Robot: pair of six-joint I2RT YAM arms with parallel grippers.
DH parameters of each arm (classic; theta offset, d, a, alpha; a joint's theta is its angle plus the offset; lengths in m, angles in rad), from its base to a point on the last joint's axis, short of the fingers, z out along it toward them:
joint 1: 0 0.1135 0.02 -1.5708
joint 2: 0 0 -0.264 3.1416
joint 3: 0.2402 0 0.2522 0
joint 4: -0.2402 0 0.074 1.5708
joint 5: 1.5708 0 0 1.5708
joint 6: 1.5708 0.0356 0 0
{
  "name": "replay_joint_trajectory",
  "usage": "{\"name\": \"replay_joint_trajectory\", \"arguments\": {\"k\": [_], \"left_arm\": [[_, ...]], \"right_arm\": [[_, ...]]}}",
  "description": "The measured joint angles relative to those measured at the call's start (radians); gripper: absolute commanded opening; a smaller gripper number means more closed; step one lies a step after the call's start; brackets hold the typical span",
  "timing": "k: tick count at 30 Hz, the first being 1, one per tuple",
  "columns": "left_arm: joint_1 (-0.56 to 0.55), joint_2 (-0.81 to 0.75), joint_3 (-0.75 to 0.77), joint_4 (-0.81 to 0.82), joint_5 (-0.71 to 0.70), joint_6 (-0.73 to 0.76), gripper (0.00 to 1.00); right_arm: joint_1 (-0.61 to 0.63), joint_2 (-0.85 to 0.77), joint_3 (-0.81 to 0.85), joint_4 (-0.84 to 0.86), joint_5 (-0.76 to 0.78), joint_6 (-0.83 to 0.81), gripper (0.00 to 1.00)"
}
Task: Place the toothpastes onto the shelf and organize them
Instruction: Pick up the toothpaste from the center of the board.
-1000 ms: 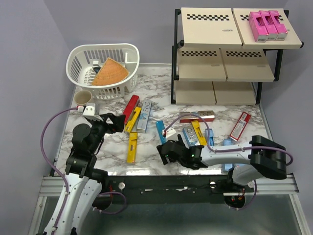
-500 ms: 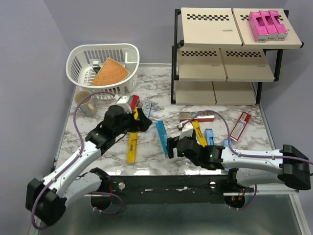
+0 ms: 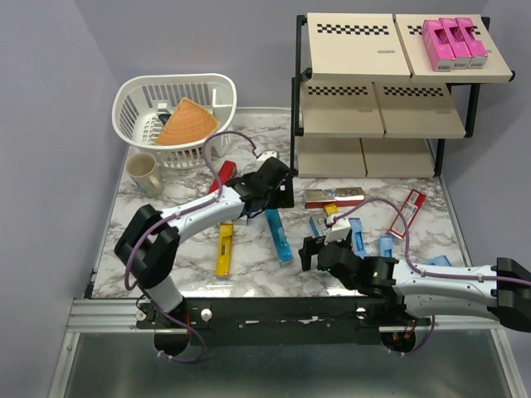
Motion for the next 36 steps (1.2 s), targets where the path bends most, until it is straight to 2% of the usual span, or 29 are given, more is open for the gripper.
{"name": "replay_joint_trajectory", "arguments": {"k": [5, 11, 12, 17, 21, 27, 36], "left_arm": [[-0.018, 0.106, 0.021, -0.058, -0.031, -0.024, 0.93], [-0.026, 0.172, 0.023, -0.087, -0.052, -0.050, 0.77], [-0.030, 0.181, 0.023, -0.086, -0.051, -0.056, 0.71], [-0.040, 0.194, 0.014, -0.067, -0.045, -0.084, 0.59], [-0.041, 0.149, -0.051, 0.011, -0.036, -0.121, 0.46], [-0.042, 0.016, -0.155, 0.116, -0.018, -0.179, 0.33], [-0.037, -0.178, -0.357, 0.376, 0.008, -0.340, 0.31]], "right_arm": [[0.000, -0.023, -0.023, 0.056, -0.001, -0.005, 1.00], [0.000, -0.022, -0.051, 0.121, -0.010, -0.021, 1.00], [0.000, -0.019, -0.051, 0.132, -0.012, -0.022, 1.00], [0.000, -0.018, -0.079, 0.209, -0.054, -0.043, 1.00], [0.000, -0.046, -0.144, 0.298, -0.101, -0.050, 1.00], [0.000, -0.089, -0.210, 0.451, -0.153, -0.050, 1.00], [0.000, -0.099, -0.249, 0.630, -0.183, -0.056, 1.00]]}}
